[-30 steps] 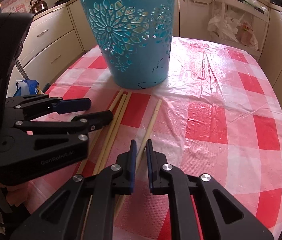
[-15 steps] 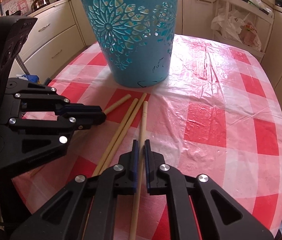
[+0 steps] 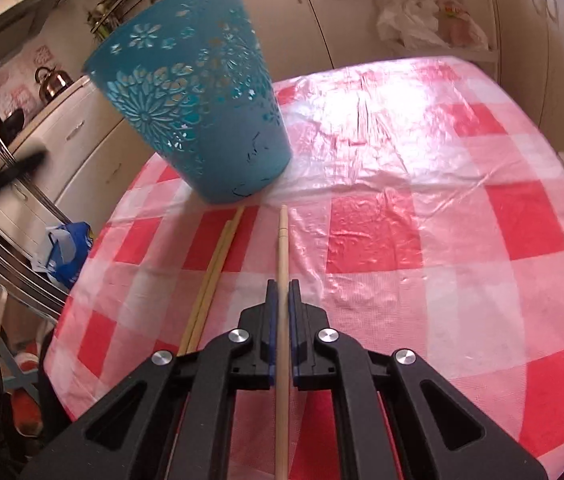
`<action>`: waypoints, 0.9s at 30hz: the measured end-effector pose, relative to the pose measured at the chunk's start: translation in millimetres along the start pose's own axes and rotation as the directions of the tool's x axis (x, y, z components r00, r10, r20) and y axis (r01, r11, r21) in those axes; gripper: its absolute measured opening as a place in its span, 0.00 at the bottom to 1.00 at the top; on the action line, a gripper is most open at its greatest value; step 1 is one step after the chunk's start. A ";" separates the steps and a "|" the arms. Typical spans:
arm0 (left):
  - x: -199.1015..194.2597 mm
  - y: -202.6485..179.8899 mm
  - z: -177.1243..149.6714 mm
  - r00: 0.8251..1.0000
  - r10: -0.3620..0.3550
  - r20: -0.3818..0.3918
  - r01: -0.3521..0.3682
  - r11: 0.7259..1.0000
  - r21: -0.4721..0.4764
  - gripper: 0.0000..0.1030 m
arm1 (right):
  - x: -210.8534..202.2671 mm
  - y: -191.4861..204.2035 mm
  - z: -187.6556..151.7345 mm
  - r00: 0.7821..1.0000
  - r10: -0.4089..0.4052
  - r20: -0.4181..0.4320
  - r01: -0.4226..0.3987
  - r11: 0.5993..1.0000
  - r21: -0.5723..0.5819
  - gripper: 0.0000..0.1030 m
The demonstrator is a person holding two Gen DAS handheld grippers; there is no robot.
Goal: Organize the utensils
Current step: 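Lift the stick with the right gripper above the teal cup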
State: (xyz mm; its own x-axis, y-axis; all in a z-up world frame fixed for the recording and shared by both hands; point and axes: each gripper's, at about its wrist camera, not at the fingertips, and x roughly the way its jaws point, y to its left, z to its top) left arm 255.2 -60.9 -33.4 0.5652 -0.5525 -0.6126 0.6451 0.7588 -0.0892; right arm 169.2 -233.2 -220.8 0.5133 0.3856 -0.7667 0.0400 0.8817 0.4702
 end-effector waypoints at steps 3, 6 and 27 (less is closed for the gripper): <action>-33.5 13.6 37.6 0.977 0.016 0.212 -0.008 0.999 -0.040 0.04 | -4.8 -0.9 -0.8 1.000 0.007 0.024 -0.008 1.000 0.006 0.06; -40.8 25.5 66.2 0.934 0.052 0.354 -0.019 0.995 -0.098 0.04 | -7.3 -3.3 -0.7 0.999 0.015 0.033 -0.016 1.000 0.014 0.06; 60.3 43.8 101.7 0.851 0.305 0.428 -0.220 0.946 -0.236 0.05 | -6.0 -1.1 -0.4 0.998 0.023 0.058 -0.023 1.000 0.003 0.06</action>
State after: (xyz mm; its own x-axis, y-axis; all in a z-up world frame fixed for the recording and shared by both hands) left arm 369.8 -96.1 5.7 0.8975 -0.3864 -0.2124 0.3647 0.9213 -0.1350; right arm 165.7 -236.4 -216.9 0.5633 0.3893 -0.7288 0.0303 0.8717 0.4891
